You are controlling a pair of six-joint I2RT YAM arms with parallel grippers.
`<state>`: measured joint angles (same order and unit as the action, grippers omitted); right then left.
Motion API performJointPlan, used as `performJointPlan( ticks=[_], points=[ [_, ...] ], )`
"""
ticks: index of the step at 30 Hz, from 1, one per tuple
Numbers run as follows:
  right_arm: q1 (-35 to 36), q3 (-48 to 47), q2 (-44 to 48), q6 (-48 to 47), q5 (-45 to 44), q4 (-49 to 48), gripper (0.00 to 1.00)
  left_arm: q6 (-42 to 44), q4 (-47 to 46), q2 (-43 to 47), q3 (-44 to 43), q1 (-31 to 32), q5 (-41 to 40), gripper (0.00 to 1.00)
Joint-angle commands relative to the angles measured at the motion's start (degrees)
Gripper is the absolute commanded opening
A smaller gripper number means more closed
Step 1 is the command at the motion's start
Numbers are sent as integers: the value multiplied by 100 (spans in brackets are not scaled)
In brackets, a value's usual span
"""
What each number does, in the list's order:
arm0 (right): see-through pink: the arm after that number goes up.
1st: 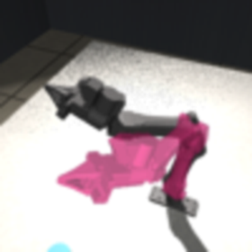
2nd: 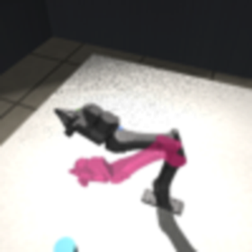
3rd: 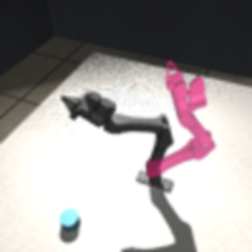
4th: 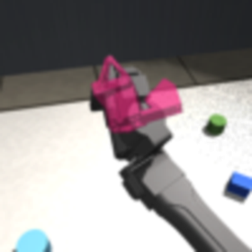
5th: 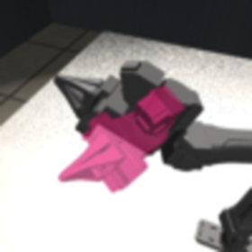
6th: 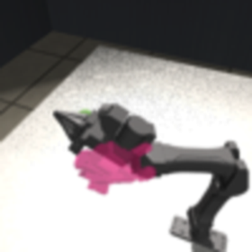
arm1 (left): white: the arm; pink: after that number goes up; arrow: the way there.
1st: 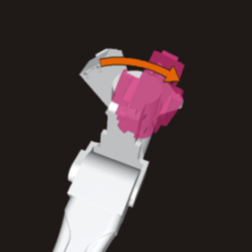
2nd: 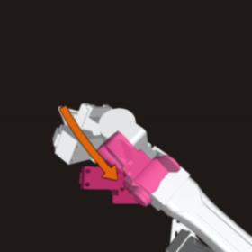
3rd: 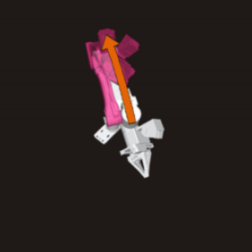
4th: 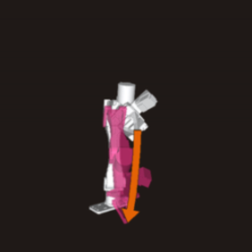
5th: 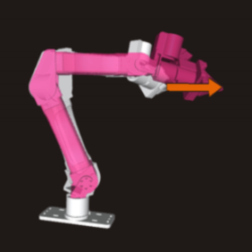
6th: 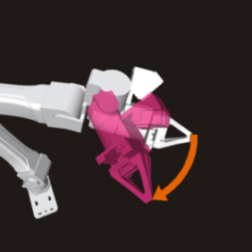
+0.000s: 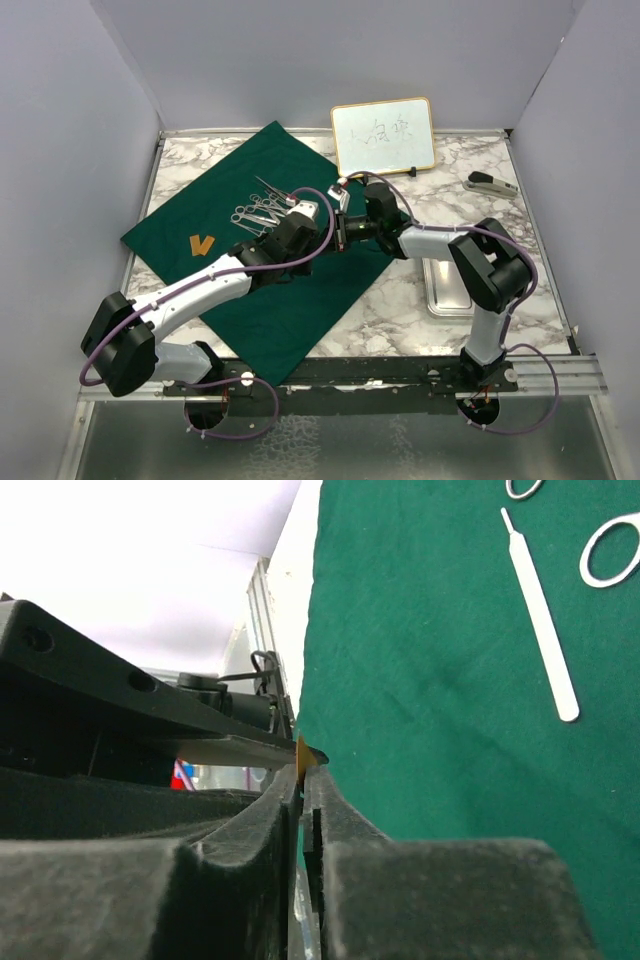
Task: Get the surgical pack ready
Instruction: Place the medical item in the container.
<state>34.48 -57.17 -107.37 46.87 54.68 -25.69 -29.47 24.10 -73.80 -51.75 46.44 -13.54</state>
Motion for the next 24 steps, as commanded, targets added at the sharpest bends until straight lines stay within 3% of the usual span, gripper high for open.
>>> performJointPlan(
  ticks=[1,4,8,11,16,20,24],
  points=[
    [68,13,32,67,-229,-336,2,49,-78,157,-119,41,-131,31],
    [41,218,464,-277,-751,-22,1,23,-38,310,-157,40,-178,54],
    [-311,776,1479,-715,-1767,670,1,95,114,567,-309,5,-303,64],
    [-978,1331,2575,-954,-2321,1321,1,216,244,723,-451,-110,-292,67],
    [-2723,2124,4149,-1378,-2545,2446,1,415,383,916,-503,-639,-134,71],
    [-3637,2374,4769,-1478,-3269,3210,1,573,368,933,-416,-1549,409,71],
    [-4115,2588,4804,-1200,-4193,3488,1,757,536,749,-519,-2325,562,72]
  ],
)
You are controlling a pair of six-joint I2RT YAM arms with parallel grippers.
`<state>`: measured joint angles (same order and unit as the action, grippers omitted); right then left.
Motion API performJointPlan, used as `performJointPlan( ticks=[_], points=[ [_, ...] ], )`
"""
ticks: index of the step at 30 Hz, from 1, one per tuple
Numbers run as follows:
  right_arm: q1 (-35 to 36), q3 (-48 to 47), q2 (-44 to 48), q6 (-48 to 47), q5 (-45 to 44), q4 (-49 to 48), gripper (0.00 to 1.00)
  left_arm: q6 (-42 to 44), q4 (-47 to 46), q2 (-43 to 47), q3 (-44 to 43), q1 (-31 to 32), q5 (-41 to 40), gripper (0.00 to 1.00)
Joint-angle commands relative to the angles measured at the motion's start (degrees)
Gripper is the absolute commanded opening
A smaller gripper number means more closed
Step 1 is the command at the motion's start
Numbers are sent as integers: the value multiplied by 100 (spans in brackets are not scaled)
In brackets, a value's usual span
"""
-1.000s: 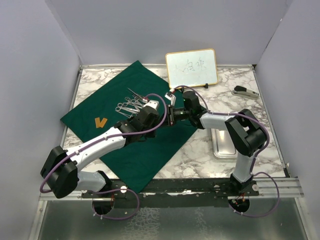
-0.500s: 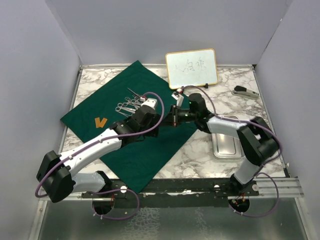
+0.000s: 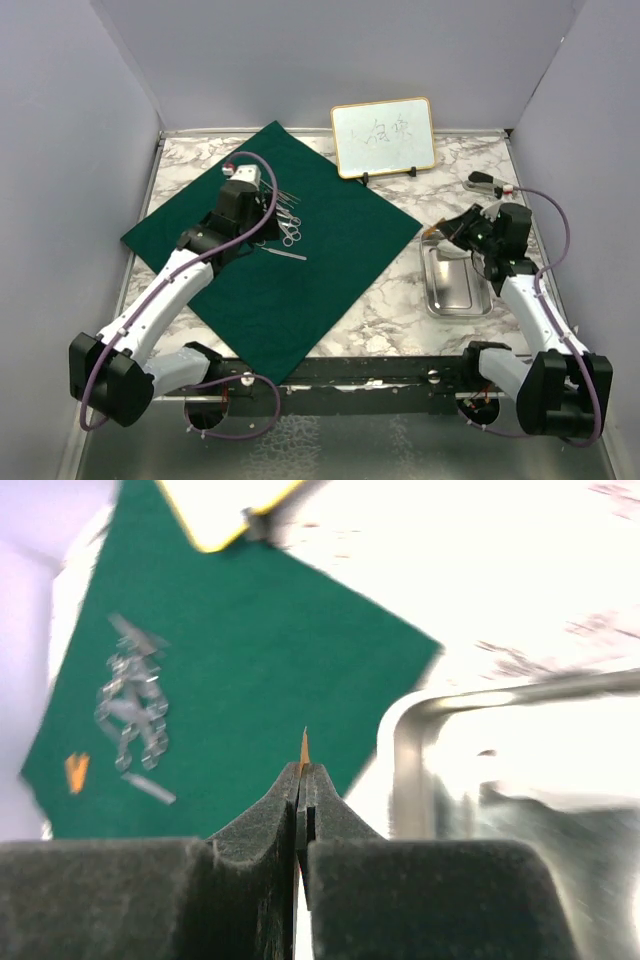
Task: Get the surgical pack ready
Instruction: Place the medical item in the container.
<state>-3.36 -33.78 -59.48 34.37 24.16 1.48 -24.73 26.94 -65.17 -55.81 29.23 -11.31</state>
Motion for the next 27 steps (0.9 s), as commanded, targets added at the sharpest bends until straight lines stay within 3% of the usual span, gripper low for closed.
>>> performJointPlan(
  ticks=[1,9,16,22,27],
  points=[
    [-434,373,9,123,-1195,640,1,322,297,-160,-134,-758,334,72],
    [-817,1177,-469,792,-1333,-578,1,421,526,-746,-277,-1827,-20,72],
    [-824,1082,-534,586,-1979,-230,2,447,430,-1033,-219,-2272,64,72],
    [-819,1049,-372,454,-2286,62,14,315,313,-1080,-139,-2530,327,72],
    [-816,729,-186,284,-2158,309,40,314,363,-1423,-208,-2873,266,73]
  ],
)
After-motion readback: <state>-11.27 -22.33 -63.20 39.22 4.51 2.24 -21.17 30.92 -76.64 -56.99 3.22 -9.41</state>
